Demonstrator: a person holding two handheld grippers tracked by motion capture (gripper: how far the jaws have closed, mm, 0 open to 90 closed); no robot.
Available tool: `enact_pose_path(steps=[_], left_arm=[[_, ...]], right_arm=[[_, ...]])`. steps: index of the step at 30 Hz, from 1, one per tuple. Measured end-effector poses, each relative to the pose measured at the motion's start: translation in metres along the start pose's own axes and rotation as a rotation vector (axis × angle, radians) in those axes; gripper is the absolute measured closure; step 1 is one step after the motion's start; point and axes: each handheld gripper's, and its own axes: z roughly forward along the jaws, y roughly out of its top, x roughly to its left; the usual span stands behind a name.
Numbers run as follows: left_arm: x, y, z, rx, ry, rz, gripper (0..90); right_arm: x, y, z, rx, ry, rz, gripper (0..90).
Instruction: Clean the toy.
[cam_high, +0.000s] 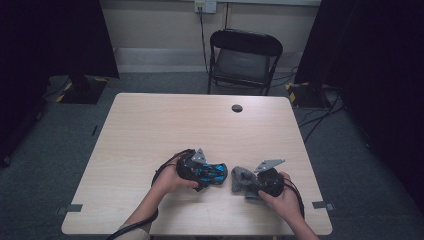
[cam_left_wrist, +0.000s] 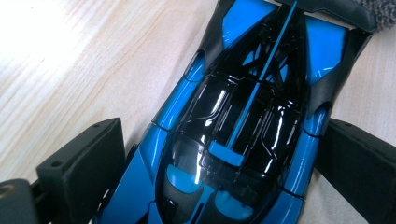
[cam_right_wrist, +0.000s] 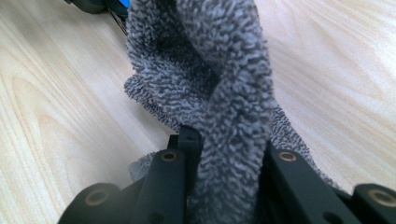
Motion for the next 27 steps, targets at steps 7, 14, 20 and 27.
enact_pose_path(steps=[7, 14, 20, 27], left_arm=[[-0.005, -0.008, -0.012, -0.033, 0.029, -0.041, 19.4], [-0.007, -0.015, -0.020, -0.032, 0.033, -0.074, 24.1], [-0.006, -0.010, -0.015, -0.054, 0.027, -0.079, 23.3], [-0.001, 0.002, -0.010, -0.048, 0.024, -0.056, 16.6]], right_arm=[[0.001, -0.001, 0.001, -0.007, -0.001, 0.009, 75.2], [0.002, 0.000, 0.002, -0.007, -0.009, 0.006, 75.1], [0.002, 0.001, 0.002, -0.006, -0.009, 0.006, 75.1], [0.002, 0.000, 0.002, -0.007, -0.004, 0.006, 75.1]])
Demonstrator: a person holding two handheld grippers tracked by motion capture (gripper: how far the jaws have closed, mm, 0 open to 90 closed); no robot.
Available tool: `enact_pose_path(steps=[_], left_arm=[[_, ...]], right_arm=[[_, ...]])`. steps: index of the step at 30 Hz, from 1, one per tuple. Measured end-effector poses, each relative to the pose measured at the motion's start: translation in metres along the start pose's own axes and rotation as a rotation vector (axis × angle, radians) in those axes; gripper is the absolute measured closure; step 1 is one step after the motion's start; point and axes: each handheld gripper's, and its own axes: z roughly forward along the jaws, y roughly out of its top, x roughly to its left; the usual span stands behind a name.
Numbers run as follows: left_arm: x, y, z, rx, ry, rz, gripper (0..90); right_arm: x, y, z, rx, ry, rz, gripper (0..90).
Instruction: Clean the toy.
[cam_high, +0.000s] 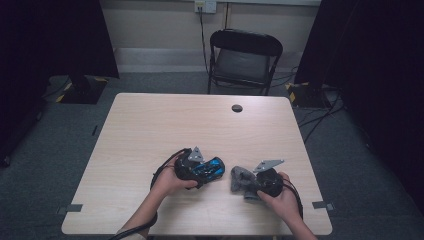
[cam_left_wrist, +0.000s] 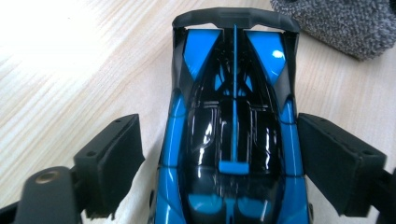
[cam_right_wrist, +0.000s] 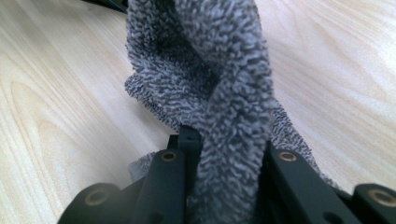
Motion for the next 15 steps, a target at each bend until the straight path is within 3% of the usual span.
enact_pose_path(steps=[4, 8, 10, 15], left_arm=[[0.0008, -0.0027, 0.0072, 0.030, -0.025, -0.014, 16.6], [-0.0008, -0.0070, 0.0081, -0.007, -0.014, -0.015, 16.0], [-0.0015, -0.0073, 0.0064, -0.016, -0.029, 0.000, 22.8], [-0.0035, -0.0019, 0.0049, 0.036, -0.020, -0.007, 25.6]], right_arm=[[-0.0003, -0.0009, 0.0001, -0.007, 0.003, 0.006, 75.1], [-0.0004, -0.0019, 0.0003, -0.009, 0.005, 0.008, 74.9], [-0.0005, -0.0026, 0.0009, -0.011, 0.007, 0.012, 74.9], [0.0004, -0.0025, 0.0016, -0.011, 0.003, 0.014, 74.5]])
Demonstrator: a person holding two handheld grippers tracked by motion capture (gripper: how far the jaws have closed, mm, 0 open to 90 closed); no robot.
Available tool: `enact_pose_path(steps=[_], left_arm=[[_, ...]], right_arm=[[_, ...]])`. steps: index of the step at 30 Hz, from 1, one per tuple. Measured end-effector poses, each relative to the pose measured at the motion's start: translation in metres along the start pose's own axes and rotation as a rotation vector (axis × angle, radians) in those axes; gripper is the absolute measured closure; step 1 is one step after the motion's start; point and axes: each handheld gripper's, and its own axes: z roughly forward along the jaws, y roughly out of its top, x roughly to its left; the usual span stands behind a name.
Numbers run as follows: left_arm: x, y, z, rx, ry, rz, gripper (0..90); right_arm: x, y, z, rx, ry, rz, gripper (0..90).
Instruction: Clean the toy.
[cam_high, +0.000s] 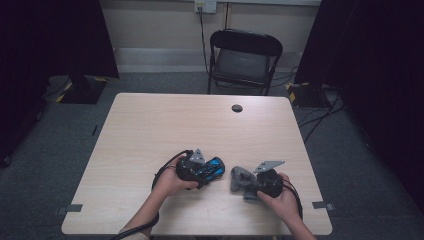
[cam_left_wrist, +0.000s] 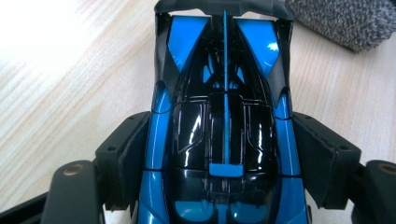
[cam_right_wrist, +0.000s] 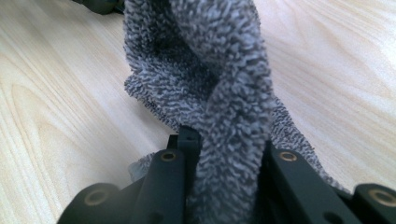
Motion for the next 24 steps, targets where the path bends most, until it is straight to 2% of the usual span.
enact_pose_path(steps=[5, 8, 11, 13, 16, 19, 22, 24], left_arm=[[0.000, -0.002, -0.002, -0.009, 0.005, -0.037, 25.8], [0.001, -0.005, -0.004, -0.024, -0.003, -0.076, 25.9], [0.002, -0.006, -0.008, -0.006, -0.002, -0.069, 25.9], [0.002, -0.007, -0.011, -0.023, -0.001, -0.075, 26.4], [0.002, -0.005, -0.015, -0.008, -0.002, -0.071, 27.0], [0.002, -0.007, -0.014, -0.005, -0.005, -0.080, 27.0], [0.001, -0.010, -0.013, -0.005, 0.005, -0.060, 27.0], [0.000, -0.010, -0.013, -0.008, 0.009, -0.068, 26.9]], right_arm=[[0.001, 0.001, 0.001, -0.002, -0.003, -0.009, 70.7], [0.002, 0.001, 0.001, -0.004, -0.002, -0.011, 68.0], [0.003, 0.002, 0.001, -0.004, -0.006, -0.015, 65.6], [0.004, 0.002, 0.001, -0.003, -0.010, -0.024, 65.0], [0.005, 0.004, 0.000, -0.012, -0.023, -0.041, 59.8], [0.006, 0.004, 0.000, -0.005, -0.026, -0.049, 60.5], [0.006, 0.004, 0.001, -0.004, -0.026, -0.046, 61.2], [0.006, 0.004, 0.002, -0.005, -0.026, -0.048, 61.2]])
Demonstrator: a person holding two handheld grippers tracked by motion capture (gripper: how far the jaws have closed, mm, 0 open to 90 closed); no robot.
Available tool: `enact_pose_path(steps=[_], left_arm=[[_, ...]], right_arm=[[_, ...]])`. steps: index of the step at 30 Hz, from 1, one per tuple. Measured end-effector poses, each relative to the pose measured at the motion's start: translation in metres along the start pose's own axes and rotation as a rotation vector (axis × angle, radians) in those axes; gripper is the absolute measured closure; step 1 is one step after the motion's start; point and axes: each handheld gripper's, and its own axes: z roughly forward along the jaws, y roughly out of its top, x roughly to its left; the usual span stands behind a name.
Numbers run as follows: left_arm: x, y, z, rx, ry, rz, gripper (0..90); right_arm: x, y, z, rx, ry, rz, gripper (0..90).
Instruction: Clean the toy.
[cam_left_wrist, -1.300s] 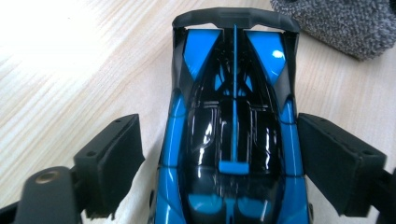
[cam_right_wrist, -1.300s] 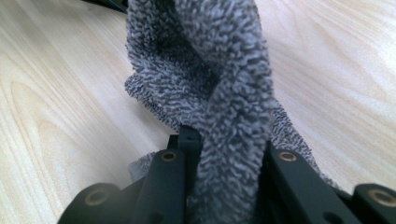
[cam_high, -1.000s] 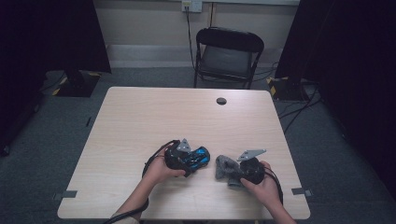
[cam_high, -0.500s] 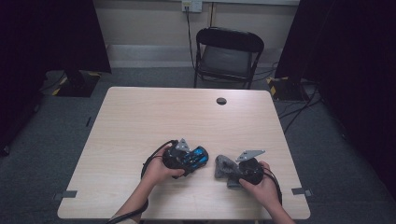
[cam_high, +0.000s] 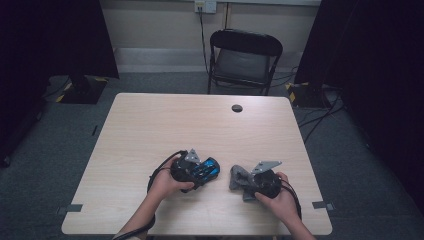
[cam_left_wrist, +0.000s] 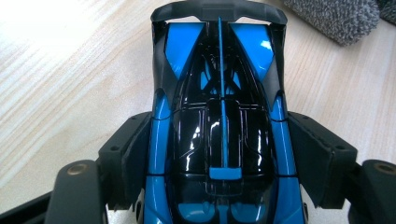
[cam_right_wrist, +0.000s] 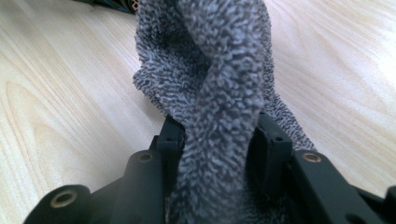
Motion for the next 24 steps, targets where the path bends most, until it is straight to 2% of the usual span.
enact_pose_path(steps=[8, 16, 18, 22, 24], left_arm=[[-0.0010, 0.0033, 0.0035, 0.003, 0.009, 0.008, 26.4], [-0.0014, 0.0091, 0.0055, 0.040, 0.018, 0.024, 25.3], [-0.0022, 0.0087, 0.0081, 0.043, 0.018, 0.011, 23.6], [-0.0028, 0.0092, 0.0100, 0.043, 0.027, 0.032, 22.6], [-0.0030, 0.0096, 0.0100, 0.041, 0.023, 0.037, 25.4]], right_arm=[[0.0009, -0.0002, 0.0006, 0.001, -0.004, -0.003, 61.1], [0.0014, 0.0001, 0.0007, 0.005, -0.006, -0.006, 61.6], [0.0013, -0.0001, 0.0007, 0.005, -0.006, -0.006, 61.7], [0.0017, -0.0006, 0.0009, 0.003, -0.006, -0.005, 62.0], [0.0018, -0.0010, 0.0015, 0.002, -0.007, -0.007, 62.3]])
